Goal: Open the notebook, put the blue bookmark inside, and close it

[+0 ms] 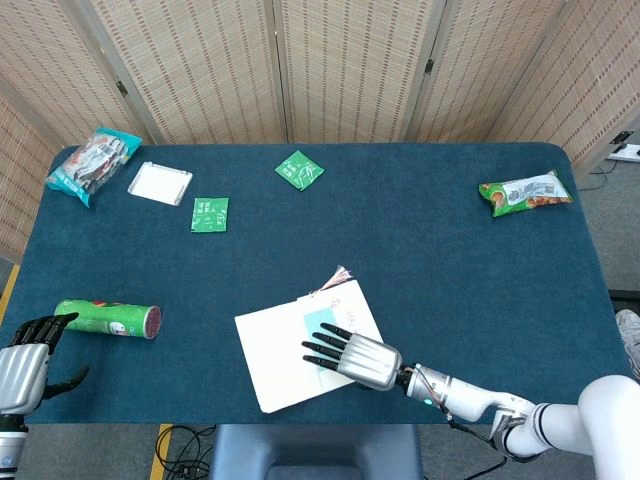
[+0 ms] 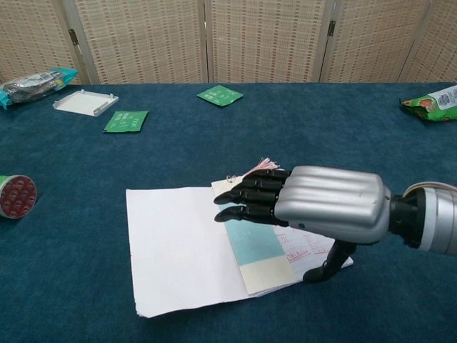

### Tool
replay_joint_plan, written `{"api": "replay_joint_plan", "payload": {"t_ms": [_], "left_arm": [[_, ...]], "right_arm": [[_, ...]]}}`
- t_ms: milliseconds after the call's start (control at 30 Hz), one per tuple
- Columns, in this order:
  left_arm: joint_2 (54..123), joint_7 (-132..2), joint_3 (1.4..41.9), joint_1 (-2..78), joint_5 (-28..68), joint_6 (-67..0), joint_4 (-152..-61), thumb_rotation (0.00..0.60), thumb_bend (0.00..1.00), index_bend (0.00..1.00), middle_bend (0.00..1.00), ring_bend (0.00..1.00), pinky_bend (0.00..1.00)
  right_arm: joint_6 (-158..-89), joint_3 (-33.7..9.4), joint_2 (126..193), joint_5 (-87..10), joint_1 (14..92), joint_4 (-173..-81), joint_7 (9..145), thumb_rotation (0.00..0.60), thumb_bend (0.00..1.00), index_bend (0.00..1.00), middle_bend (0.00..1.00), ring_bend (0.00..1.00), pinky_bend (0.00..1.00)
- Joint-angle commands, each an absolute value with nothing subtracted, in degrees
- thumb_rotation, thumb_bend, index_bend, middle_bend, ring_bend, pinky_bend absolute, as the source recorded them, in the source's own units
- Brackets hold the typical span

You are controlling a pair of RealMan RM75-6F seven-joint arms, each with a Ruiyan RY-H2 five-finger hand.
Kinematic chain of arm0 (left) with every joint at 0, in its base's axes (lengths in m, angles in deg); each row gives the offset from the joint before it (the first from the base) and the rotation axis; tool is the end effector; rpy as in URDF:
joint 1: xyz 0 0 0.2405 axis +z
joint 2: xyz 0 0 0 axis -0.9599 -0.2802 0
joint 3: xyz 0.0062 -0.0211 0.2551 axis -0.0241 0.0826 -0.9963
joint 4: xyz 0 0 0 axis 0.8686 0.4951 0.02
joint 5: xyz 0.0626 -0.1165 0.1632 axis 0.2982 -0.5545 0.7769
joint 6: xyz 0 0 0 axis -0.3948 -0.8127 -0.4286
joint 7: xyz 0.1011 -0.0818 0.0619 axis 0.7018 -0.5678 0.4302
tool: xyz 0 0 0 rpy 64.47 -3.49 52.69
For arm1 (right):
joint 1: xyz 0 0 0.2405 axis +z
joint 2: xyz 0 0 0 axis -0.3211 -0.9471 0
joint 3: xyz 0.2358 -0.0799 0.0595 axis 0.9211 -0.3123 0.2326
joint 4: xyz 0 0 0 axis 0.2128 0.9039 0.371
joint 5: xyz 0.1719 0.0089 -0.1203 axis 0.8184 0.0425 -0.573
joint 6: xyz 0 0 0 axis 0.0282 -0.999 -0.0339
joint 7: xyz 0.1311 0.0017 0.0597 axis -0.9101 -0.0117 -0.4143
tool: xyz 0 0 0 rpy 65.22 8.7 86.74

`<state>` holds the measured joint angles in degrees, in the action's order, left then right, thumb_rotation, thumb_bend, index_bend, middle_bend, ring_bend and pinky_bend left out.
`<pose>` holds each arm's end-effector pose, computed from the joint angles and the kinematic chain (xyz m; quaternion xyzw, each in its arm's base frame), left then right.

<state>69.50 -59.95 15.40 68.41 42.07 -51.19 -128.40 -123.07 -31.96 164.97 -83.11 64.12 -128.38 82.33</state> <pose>-0.3131 0.1791 0.1468 -0.6072 -0.3990 -0.3458 0.5937 -0.1521 -0.2619 -0.0433 0.8969 -0.1172 0.3800 0.1934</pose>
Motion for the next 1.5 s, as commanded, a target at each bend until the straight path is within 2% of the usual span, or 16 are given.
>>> {"api": "replay_joint_plan", "payload": {"t_ms": [33, 300, 600, 700, 800, 867, 1233, 1500], "left_arm": [[69.6, -60.4, 15.5, 67.4, 42.9, -50.3, -127.9, 0.6, 0.25, 0.19, 0.24, 0.18, 0.18], [70.5, -61.1, 16.8, 63.4, 45.6, -47.6, -125.2, 0.6, 0.25, 0.2, 0.24, 0.18, 0.18], [72.7, -61.7, 17.4, 60.1, 47.2, -45.7, -123.2, 0.6, 0.25, 0.2, 0.24, 0.18, 0.18], [73.2, -61.5, 17.4, 59.6, 47.4, -45.5, -122.5, 0.6, 0.25, 0.2, 0.24, 0.18, 0.18], [73.8, -61.6, 17.3, 59.1, 47.2, -45.0, -122.0, 0.6, 0.25, 0.2, 0.24, 0.18, 0.18], [74.3, -61.7, 17.3, 58.8, 47.6, -45.1, -121.5, 0.6, 0.25, 0.2, 0.24, 0.18, 0.18], [79.0, -61.7, 16.1, 53.7, 51.7, -41.1, -116.1, 0.6, 0.25, 0.19, 0.24, 0.18, 0.18], [85.5, -62.1, 14.6, 50.1, 56.8, -40.9, -108.1, 0.6, 0.2, 0.12, 0.19, 0.17, 0.18]], "right_arm": [[-125.1, -30.5, 162.3, -82.2, 63.2, -130.4, 83.9, 0.6, 0.0, 0.0, 0.0, 0.0, 0.0], [-127.5, -27.8, 156.1, -78.6, 60.5, -134.5, 88.1, 0.6, 0.0, 0.0, 0.0, 0.0, 0.0], [-126.8, -26.2, 154.3, -76.1, 59.1, -135.7, 89.3, 0.6, 0.01, 0.0, 0.02, 0.0, 0.0], [-126.1, -25.6, 153.9, -75.4, 59.1, -136.0, 89.1, 0.6, 0.09, 0.0, 0.08, 0.0, 0.0], [-124.9, -25.0, 153.8, -74.5, 59.3, -136.1, 88.7, 0.6, 0.26, 0.0, 0.12, 0.0, 0.0], [-124.4, -24.7, 153.9, -74.0, 59.4, -136.0, 88.5, 0.6, 0.28, 0.0, 0.14, 0.0, 0.0], [-125.1, -22.1, 152.3, -71.8, 58.7, -136.1, 88.0, 0.6, 0.28, 0.0, 0.15, 0.0, 0.0], [-126.4, -21.5, 150.7, -70.6, 57.0, -136.6, 87.9, 0.6, 0.22, 0.0, 0.15, 0.0, 0.0]]}}
